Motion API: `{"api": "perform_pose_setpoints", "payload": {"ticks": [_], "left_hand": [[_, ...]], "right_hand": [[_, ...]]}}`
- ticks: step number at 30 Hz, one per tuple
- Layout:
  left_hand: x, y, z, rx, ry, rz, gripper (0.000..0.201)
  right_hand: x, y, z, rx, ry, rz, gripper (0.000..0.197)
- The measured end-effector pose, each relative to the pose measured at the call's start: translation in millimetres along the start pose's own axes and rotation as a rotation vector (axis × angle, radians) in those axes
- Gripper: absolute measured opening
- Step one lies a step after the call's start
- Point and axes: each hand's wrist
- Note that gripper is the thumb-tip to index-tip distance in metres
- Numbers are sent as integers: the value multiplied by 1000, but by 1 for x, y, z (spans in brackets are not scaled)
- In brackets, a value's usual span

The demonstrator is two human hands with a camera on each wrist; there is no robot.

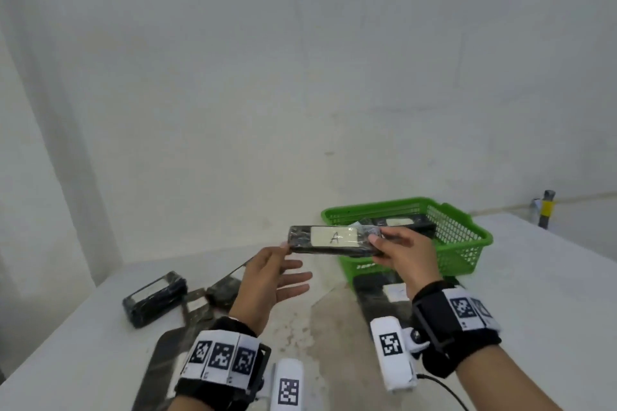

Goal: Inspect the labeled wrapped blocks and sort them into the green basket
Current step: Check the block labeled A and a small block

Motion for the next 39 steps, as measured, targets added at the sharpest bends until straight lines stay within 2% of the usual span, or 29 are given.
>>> {"api": "perform_pose_setpoints", "payload": {"ticks": [4,9,12,16,18,24,27,31,33,36,39], "left_hand": [[53,33,28,49,-112,-62,16],[126,60,65,231,-237,-111,43],[155,66,83,286,-291,-68,49],[170,64,93,356,-268,-43,20],[170,62,93,362,-256,-42,15],[166,53,97,229,-235,7,29],[168,49,101,181,-221,16,29],[169,49,107,147,-204,23,32],[169,48,110,133,-187,29,34],[171,47,115,129,-165,36,35],[172,46,119,122,-153,42,34]], "right_hand": [[39,-63,13,-88,8,-123,23],[121,-124,20,-305,64,-251,13],[169,-145,19,-478,127,-271,19],[216,-162,13,-611,250,-124,21],[230,-167,9,-656,283,-89,21],[252,-167,-4,-849,393,-49,19],[253,-154,-7,-1033,420,-24,19],[254,-149,-9,-997,518,27,8],[257,-154,-11,-974,575,82,14],[259,-157,-12,-1017,646,113,9],[260,-159,-14,-1002,730,132,13]]}}
Point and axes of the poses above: each hand's wrist, its own x-axis towards the middle knuckle, its own y-axis out of the palm, z = x × y, and after that the axes turned 10 degrees about z, right-handed
